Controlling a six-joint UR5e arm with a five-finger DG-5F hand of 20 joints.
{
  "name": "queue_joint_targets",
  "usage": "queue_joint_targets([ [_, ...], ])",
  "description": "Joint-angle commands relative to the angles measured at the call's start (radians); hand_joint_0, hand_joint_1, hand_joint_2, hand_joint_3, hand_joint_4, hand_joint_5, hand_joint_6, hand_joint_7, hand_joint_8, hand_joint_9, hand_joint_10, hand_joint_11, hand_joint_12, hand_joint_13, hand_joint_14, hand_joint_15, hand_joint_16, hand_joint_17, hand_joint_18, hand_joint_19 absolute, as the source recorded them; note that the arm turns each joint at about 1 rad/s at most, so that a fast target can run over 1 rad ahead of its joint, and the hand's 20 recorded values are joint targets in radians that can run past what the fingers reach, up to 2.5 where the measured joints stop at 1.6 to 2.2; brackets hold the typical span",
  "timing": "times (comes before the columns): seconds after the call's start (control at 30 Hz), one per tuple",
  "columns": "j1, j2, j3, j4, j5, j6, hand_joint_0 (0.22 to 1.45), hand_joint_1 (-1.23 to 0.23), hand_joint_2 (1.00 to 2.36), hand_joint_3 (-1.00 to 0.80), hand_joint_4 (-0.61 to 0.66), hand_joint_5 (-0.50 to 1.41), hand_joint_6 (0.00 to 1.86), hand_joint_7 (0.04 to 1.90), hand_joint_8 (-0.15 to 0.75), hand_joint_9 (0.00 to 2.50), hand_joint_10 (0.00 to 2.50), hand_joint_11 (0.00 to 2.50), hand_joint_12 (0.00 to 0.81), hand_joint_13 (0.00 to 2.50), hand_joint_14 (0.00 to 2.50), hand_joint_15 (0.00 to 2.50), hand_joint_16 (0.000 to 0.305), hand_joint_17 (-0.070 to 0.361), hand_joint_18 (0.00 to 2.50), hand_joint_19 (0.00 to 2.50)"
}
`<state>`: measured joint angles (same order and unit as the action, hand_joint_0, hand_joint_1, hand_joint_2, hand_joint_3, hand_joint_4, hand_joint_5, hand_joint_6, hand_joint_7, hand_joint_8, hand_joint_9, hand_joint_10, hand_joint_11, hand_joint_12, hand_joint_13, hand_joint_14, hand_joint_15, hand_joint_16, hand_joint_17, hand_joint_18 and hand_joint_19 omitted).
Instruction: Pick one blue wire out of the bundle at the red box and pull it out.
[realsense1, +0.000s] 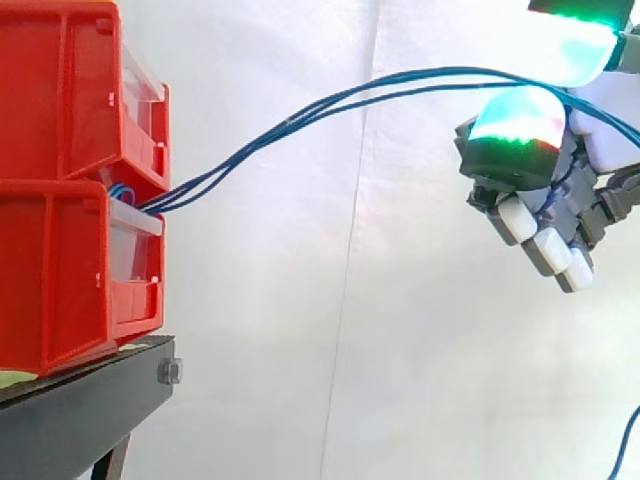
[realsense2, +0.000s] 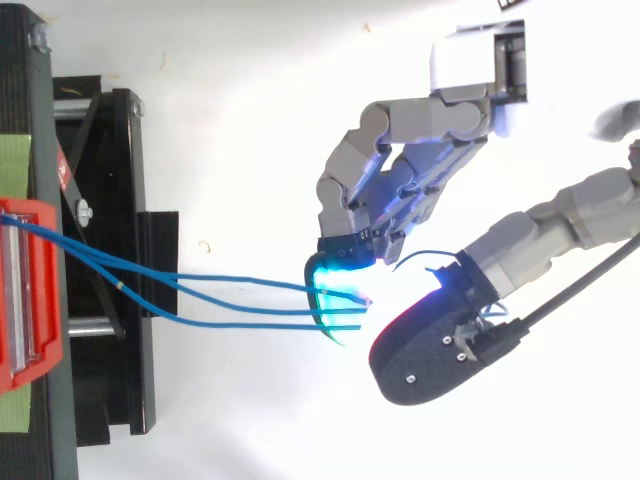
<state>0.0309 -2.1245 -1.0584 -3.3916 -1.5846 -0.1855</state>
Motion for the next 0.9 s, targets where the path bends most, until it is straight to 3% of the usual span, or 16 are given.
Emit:
queue_joint_targets([
  [0.0,0.000,0.000,0.002,0.000,0.000,0.005,0.62,-0.69,1.01,-0.36,0.18,-0.22,0.92,0.79,0.314,0.74,0.01,0.62,0.434,0.78,0.01,0.46,0.054,0.120,0.68,0.46],
  [0.27,0.000,0.000,0.000,0.000,-0.005,0.003,0.71,-0.86,1.01,-0.32,0.15,-0.23,0.94,0.76,0.289,0.71,0.01,0.61,0.425,0.78,0.01,0.43,0.052,0.117,0.75,0.41],
  [0.57,0.000,0.000,0.000,-0.002,-0.005,0.005,0.78,-0.90,1.01,-0.40,0.05,-0.25,0.94,0.73,0.216,0.61,0.01,0.58,0.411,0.75,0.01,0.41,0.050,0.112,0.75,0.36],
  [0.73,0.001,0.000,0.000,-0.002,-0.005,0.011,0.78,-0.92,1.00,-0.48,-0.03,-0.27,0.92,0.70,0.196,0.53,0.00,0.53,0.402,0.69,0.01,0.38,0.048,0.108,0.71,0.31],
  [0.87,0.001,0.000,0.002,-0.002,-0.006,0.040,0.69,-0.95,1.00,-0.50,-0.01,-0.26,0.90,0.69,0.197,0.52,0.01,0.53,0.401,0.66,0.01,0.38,0.048,0.108,0.67,0.31],
])
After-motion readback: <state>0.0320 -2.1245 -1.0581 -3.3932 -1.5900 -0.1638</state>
